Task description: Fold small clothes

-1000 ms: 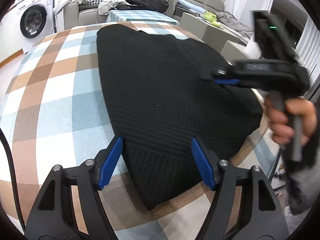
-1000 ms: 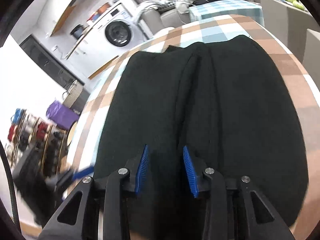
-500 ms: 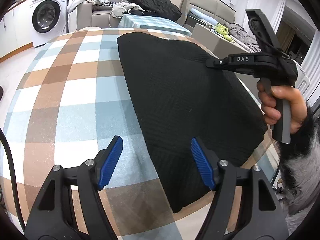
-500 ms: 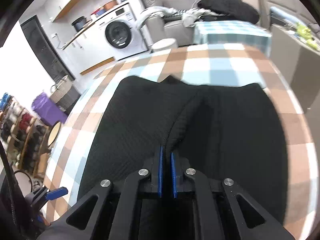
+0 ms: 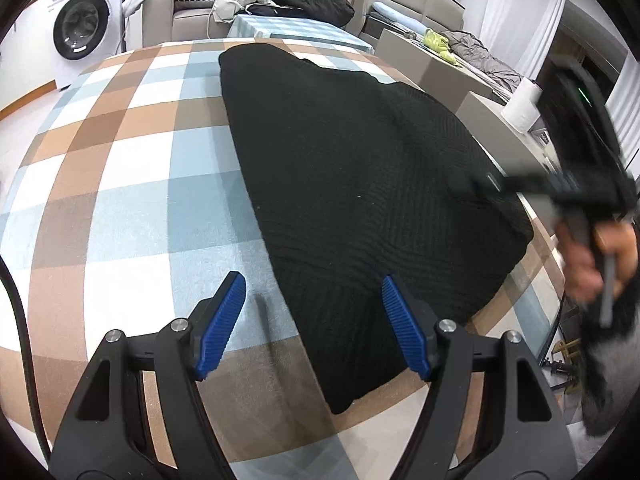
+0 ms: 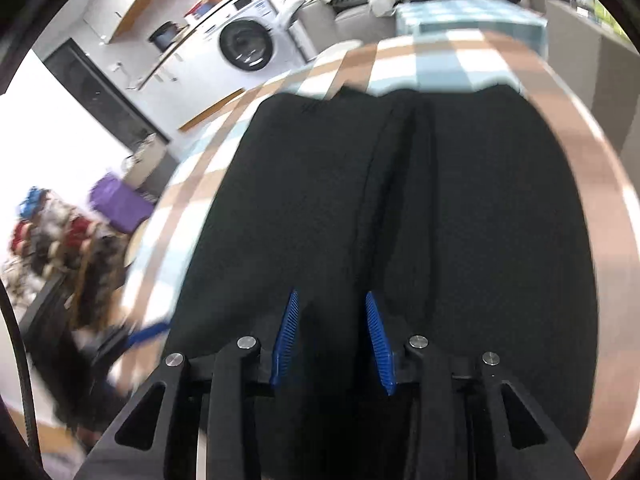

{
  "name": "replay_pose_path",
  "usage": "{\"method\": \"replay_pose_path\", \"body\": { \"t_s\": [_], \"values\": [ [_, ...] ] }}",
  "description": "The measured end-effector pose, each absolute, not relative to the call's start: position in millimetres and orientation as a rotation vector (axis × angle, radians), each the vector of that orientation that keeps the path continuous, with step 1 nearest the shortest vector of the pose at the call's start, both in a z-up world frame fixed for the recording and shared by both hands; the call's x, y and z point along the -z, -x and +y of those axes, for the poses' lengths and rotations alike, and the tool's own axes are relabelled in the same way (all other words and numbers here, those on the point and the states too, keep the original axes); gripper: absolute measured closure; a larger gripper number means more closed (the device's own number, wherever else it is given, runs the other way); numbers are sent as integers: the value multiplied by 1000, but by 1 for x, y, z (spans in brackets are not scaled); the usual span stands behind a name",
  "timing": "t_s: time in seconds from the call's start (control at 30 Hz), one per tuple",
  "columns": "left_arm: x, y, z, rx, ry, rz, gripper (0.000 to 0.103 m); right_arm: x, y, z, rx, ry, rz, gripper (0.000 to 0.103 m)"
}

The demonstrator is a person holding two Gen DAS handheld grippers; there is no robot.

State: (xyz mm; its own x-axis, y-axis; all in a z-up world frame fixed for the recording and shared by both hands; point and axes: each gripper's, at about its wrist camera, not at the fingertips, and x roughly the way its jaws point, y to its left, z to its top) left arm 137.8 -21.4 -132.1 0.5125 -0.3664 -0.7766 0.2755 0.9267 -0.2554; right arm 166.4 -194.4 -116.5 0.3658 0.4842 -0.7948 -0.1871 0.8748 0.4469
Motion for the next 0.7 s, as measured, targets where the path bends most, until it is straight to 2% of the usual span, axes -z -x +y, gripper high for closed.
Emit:
{"method": "replay_pose_path", "body": {
  "t_s": [0.13, 0.17, 0.23, 0.33, 0.47, 0.6, 0.7],
  "values": [
    [130, -136, -16, 386, 118, 952, 35, 124, -120, -198, -460, -344, 1133, 69],
    [129, -136, -15, 382, 119, 951, 35, 123, -114, -198, -452, -338, 1108, 74],
    [126, -134, -14, 371, 121, 944, 35, 116, -105, -196, -448, -331, 1064, 92],
    [122, -131, -14, 372, 111, 936, 35, 92, -89, -195, -464, -316, 930, 93],
    [128, -128, -19, 383, 94, 957, 35, 115, -92, -195, -362, -254, 1041, 92],
    [133, -122, -27, 413, 71, 982, 35, 119, -91, -196, -357, -250, 1049, 82],
    [138, -119, -32, 408, 20, 999, 35, 120, -97, -195, -350, -207, 1059, 80]
  ]
}}
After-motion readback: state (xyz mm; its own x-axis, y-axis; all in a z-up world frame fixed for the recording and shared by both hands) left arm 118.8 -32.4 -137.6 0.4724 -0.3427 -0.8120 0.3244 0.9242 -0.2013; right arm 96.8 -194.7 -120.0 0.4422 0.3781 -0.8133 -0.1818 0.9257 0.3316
